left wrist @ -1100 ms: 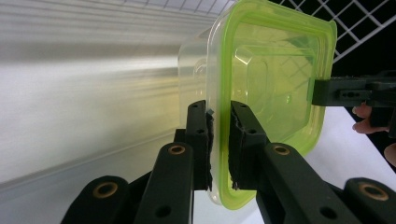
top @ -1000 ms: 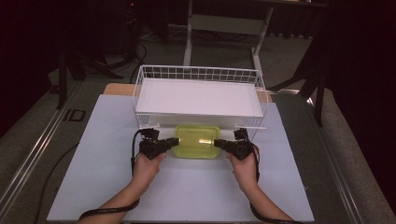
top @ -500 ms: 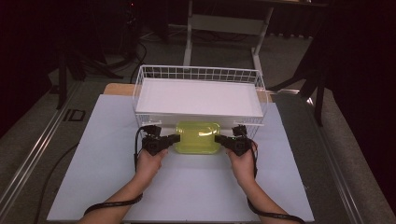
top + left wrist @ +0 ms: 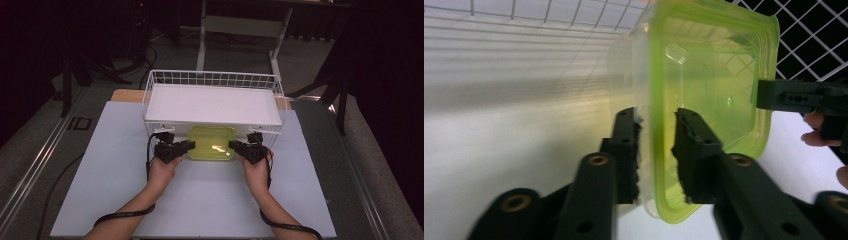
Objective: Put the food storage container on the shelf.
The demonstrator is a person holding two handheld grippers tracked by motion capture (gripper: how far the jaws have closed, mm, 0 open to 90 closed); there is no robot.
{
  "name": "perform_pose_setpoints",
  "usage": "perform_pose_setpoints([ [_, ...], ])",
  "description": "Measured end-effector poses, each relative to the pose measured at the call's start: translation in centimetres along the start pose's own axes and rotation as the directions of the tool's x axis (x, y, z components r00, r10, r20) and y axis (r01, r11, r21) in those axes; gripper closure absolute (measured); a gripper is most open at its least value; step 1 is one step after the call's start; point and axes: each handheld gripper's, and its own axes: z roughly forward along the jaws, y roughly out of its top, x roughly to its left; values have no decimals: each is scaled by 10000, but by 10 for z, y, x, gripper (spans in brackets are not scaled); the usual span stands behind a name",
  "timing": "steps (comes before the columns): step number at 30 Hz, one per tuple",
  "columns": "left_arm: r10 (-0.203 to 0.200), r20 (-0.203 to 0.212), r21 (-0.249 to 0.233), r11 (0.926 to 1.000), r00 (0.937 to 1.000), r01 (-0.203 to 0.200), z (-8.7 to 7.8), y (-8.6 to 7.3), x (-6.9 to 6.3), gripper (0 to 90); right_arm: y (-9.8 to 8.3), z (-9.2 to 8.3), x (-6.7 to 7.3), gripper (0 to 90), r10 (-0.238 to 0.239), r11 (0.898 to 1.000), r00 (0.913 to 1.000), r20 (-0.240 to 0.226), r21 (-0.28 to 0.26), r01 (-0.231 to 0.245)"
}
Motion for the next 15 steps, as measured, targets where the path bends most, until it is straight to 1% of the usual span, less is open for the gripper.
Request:
perform_pose_setpoints([
  [1, -34, -16, -39, 10000, 10000, 34, 0, 0, 0, 684, 0, 1, 1, 726, 55, 10000, 9999, 101, -27, -55],
  [2, -60, -17, -66, 10000, 10000, 60, 1, 0, 0, 684, 0, 1, 1, 726, 55, 10000, 9999, 101, -27, -55],
  [4, -87, -39, -102, 9999, 10000, 87, 2, 1, 0, 669, 1, 2, 1, 719, 305, 9995, 9995, 98, 78, -306],
  [5, -143, -24, -122, 9998, 9999, 143, 3, 1, 1, 649, 1, 2, 2, 716, 351, 9992, 9994, 20, 167, -352],
  [6, -39, -63, -2, 10000, 10000, 39, 4, 2, 2, 649, 1, 2, 2, 716, 351, 9992, 9994, 20, 167, -352],
  [7, 77, -98, 122, 9999, 9999, -76, 6, 2, 2, 568, 1, 3, 2, 704, 239, 9996, 9994, 239, 119, -242],
  [8, 197, -227, 352, 9992, 9995, -189, 9, 3, 1, 518, 0, 5, 2, 693, 222, 9996, 9994, 279, 171, -227],
  [9, 197, -227, 352, 9992, 9995, -189, 9, 3, 1, 501, -1, 6, 1, 687, 109, 9999, 9994, 321, 105, -113],
  [10, 275, -308, 360, 9990, 9991, -264, 11, 2, 1, 501, -2, 8, -1, 671, -72, 10000, 9992, 390, -29, 73],
  [11, 165, -344, 324, 9994, 9993, -154, 12, 2, 1, 501, -2, 8, -1, 671, -72, 10000, 9992, 390, -29, 73],
  [12, 9, -285, 333, 9994, 9996, 0, 13, 1, 2, 501, -3, 9, -1, 671, 360, 9993, 9990, 280, 100, -363],
  [13, 112, -266, 300, 9995, 9996, -104, 14, 0, 3, 502, -3, 10, -3, 669, 370, 9993, 9991, 190, 20, -370],
  [15, 72, -267, 300, 9995, 9996, -64, 14, 0, 2, 490, -3, 10, -1, 653, 400, 9991, 9988, 275, 97, -403],
])
